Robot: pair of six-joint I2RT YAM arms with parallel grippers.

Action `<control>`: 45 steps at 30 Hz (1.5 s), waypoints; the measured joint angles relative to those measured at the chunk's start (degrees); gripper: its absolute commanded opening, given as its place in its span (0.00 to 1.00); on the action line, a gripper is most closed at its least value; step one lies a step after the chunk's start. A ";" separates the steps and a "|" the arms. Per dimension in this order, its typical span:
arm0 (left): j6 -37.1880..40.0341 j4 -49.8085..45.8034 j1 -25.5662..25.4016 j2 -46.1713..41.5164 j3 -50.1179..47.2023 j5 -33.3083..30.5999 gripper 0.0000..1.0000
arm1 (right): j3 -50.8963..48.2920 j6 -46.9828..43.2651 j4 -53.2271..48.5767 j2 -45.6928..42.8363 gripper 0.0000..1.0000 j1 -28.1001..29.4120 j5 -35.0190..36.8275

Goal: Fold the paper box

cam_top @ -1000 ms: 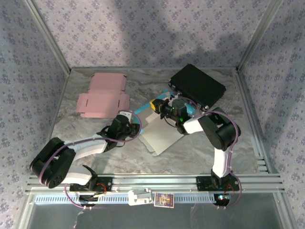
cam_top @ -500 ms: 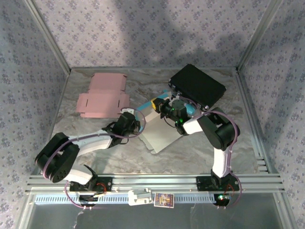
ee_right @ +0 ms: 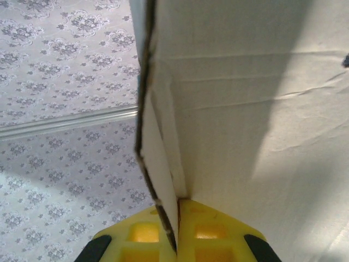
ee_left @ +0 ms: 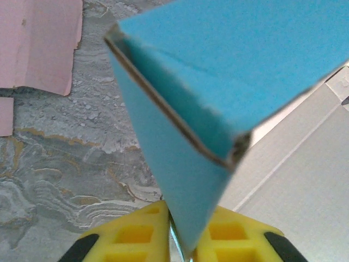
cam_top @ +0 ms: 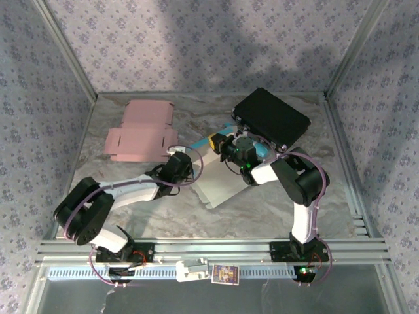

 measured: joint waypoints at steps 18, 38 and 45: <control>0.13 -2.16 -0.37 2.71 3.06 -1.79 0.27 | 0.24 0.26 -0.81 0.00 0.00 0.11 1.20; -5.16 -12.81 -0.85 6.54 10.58 -7.32 0.00 | 1.40 1.73 -5.46 -1.25 0.00 0.31 3.76; -11.54 -27.41 -1.36 9.84 19.67 -8.33 0.00 | 5.03 2.64 -18.80 -4.20 0.27 0.83 2.08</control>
